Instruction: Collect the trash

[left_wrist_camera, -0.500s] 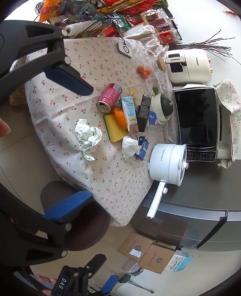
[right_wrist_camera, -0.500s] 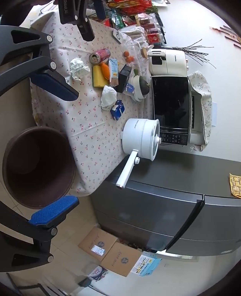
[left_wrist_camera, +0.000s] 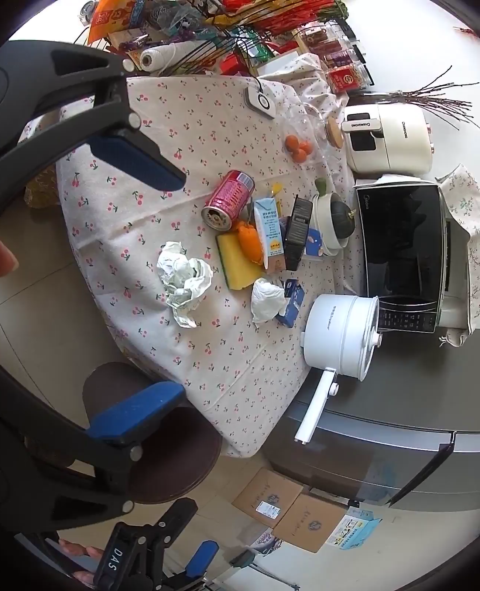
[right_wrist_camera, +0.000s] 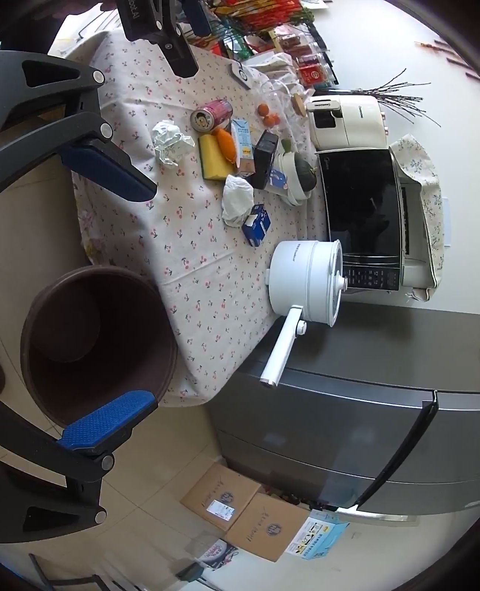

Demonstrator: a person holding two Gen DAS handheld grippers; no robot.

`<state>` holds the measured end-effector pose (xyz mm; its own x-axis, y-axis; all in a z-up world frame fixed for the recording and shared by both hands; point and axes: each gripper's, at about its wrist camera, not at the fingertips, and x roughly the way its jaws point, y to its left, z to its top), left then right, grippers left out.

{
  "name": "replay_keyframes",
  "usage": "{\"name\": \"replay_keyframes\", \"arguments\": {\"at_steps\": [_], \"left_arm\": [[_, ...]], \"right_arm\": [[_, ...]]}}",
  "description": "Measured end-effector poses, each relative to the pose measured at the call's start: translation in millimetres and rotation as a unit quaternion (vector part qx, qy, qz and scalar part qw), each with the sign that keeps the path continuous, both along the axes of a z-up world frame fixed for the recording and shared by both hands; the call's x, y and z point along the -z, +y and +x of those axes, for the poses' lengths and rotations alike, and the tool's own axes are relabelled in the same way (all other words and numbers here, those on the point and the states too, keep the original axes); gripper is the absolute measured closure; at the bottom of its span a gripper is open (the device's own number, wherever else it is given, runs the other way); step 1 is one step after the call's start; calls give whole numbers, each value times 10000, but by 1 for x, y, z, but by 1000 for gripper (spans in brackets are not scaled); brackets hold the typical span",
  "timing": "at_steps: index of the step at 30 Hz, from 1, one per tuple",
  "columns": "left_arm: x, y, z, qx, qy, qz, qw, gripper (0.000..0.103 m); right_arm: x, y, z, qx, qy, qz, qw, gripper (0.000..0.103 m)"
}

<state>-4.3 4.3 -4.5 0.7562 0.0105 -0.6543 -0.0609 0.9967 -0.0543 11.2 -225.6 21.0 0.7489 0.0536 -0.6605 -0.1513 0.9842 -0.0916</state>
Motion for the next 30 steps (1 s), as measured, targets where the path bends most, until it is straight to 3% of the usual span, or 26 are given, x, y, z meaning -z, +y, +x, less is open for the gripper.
{"name": "replay_keyframes", "arguments": {"at_steps": [30], "left_arm": [[10, -5, 5, 130, 227, 80, 9996, 0]], "right_arm": [[2, -9, 0, 241, -34, -200, 9995, 0]]}}
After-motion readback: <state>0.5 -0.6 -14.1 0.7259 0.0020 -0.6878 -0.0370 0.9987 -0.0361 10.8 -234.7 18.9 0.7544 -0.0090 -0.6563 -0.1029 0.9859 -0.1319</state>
